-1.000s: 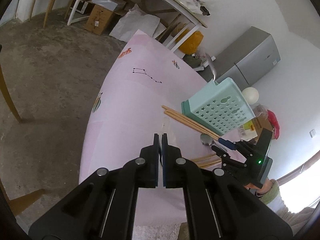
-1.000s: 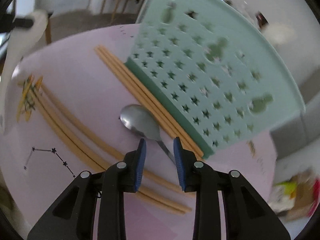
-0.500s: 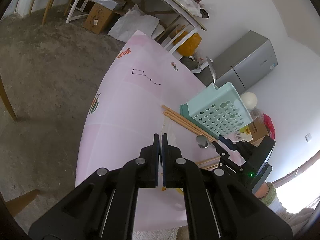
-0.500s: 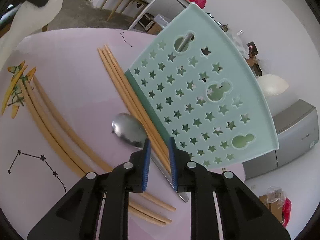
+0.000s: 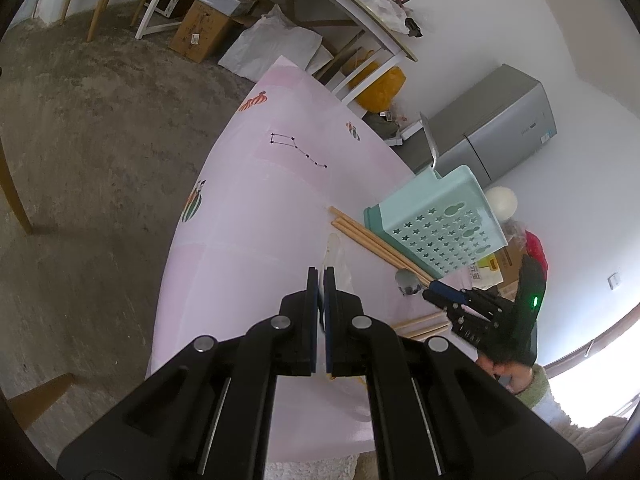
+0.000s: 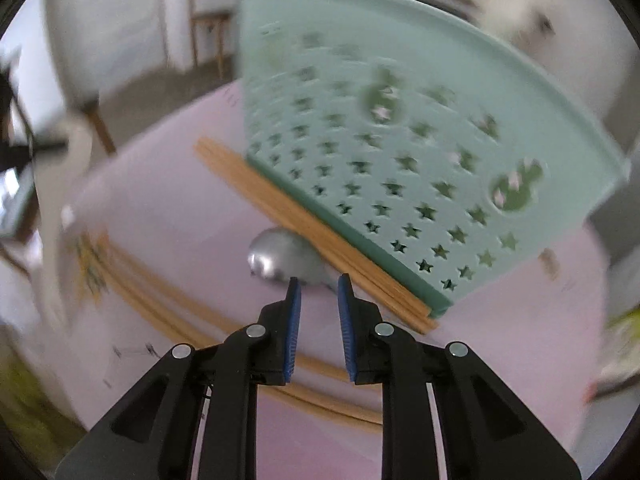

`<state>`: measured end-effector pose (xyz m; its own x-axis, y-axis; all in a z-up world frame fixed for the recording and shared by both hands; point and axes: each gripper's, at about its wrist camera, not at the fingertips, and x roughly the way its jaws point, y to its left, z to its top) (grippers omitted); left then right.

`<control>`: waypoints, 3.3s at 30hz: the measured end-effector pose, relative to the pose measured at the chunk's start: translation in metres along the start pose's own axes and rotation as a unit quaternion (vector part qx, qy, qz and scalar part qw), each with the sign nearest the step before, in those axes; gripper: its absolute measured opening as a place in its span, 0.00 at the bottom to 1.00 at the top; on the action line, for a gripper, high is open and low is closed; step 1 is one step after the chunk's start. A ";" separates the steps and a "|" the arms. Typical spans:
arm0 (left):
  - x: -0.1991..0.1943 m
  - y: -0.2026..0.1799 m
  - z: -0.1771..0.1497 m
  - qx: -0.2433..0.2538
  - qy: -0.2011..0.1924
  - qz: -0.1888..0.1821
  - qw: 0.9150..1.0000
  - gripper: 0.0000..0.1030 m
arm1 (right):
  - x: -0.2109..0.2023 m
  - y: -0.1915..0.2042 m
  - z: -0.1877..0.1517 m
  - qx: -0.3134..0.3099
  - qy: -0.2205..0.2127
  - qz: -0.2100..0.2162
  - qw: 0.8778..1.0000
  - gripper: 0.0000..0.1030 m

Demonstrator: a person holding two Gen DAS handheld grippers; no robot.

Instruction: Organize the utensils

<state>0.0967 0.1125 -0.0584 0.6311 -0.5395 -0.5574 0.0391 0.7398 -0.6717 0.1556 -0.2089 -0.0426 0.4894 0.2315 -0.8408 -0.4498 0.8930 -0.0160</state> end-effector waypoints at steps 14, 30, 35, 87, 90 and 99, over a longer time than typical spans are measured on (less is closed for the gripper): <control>0.004 -0.002 0.000 0.005 0.005 0.001 1.000 0.01 | 0.015 -0.063 -0.010 0.137 0.028 0.156 0.978 0.35; 0.008 -0.003 -0.001 0.003 0.009 0.005 1.000 0.01 | 0.027 0.005 0.001 -0.038 0.062 0.122 0.990 0.46; 0.007 -0.004 -0.002 0.004 0.009 0.005 1.000 0.01 | 0.028 0.011 -0.001 -0.051 0.069 0.111 0.990 0.46; 0.004 -0.004 -0.002 0.004 0.010 0.005 1.000 0.01 | 0.028 0.038 0.003 -0.099 -0.013 -0.094 0.991 0.03; 0.003 -0.006 -0.002 0.009 0.007 0.005 1.000 0.01 | 0.022 0.038 0.002 -0.091 -0.028 -0.097 0.991 0.02; -0.003 -0.012 -0.003 0.017 -0.001 0.008 1.000 0.01 | 0.008 0.013 0.000 -0.021 -0.026 -0.016 0.999 0.06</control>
<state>0.0922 0.1038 -0.0504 0.6330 -0.5271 -0.5670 0.0552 0.7613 -0.6461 0.1536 -0.1952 -0.0498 0.5414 0.2243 -0.8103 -0.4643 0.8832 -0.0658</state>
